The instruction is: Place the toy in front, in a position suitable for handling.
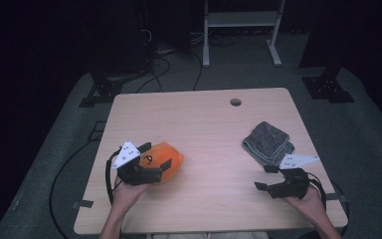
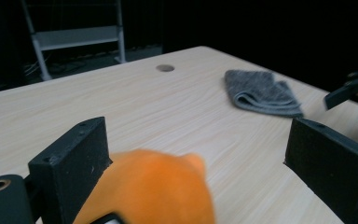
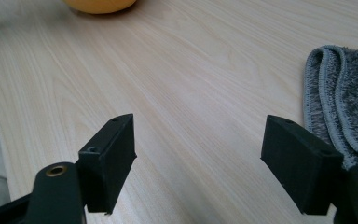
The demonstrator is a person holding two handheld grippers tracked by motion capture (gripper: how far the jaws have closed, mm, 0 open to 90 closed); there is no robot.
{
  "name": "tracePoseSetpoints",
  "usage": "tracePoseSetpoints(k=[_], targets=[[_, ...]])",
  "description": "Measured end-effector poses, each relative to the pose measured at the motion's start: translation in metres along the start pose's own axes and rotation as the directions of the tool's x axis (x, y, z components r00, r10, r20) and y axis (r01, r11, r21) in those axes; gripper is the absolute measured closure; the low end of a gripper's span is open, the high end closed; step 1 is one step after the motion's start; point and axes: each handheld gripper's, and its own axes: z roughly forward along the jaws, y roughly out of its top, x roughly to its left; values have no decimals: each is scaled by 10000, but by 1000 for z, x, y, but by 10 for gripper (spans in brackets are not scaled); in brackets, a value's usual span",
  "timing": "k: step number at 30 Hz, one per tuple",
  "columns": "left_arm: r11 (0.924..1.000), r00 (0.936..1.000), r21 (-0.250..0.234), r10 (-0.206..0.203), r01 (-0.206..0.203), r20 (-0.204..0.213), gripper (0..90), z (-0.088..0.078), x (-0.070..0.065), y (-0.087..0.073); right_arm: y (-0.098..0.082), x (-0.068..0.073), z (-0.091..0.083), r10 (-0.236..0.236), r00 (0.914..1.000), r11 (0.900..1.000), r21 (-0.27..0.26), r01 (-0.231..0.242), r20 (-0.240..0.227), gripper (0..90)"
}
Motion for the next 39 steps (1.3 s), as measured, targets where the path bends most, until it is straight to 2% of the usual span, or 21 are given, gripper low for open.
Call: tracePoseSetpoints(k=[6,8,11,13,16,20,25,26,27,33,34,39], targets=[[9988,9992,500,7,14,-411,61,1,15,-10,0,0,1,17,10000,10000,10,-17,-17,246],[9984,9991,569,-34,57,-418,63,1,18,-12,0,0,1,5,10000,10000,32,-5,-26,246],[9965,9987,757,-333,362,-394,68,2,25,-18,0,0,1,10,10000,10000,13,-10,-23,246],[9937,9978,946,-566,596,-337,71,4,30,-23,0,0,1,-3,10000,10000,28,3,-17,246],[9915,9979,1186,-493,540,-422,70,6,32,-27,0,0,1,-4,10000,10000,25,4,-30,246],[9826,9964,1703,-661,742,-528,70,12,37,-36,0,1,1,-25,10000,10000,26,25,-36,246],[9798,9949,1751,-894,961,-460,82,15,37,-42,0,1,1,-36,10000,10000,44,36,-69,247],[9798,9949,1751,-894,961,-460,112,15,37,-42,0,1,1,-74,9999,9999,68,74,-77,247],[9807,9961,1769,-777,838,-409,139,15,37,-43,0,2,2,-91,9999,9999,79,91,-85,247],[9799,9962,1819,-742,814,-458,305,13,36,-43,0,1,2,-91,9999,9999,109,92,-101,246],[9810,9969,1816,-598,682,-513,326,13,34,-42,0,2,2,-82,9999,9999,69,83,-101,247],[9854,9961,1621,-402,526,-787,343,15,27,-38,0,1,2,-35,9999,9999,147,37,-152,249]])
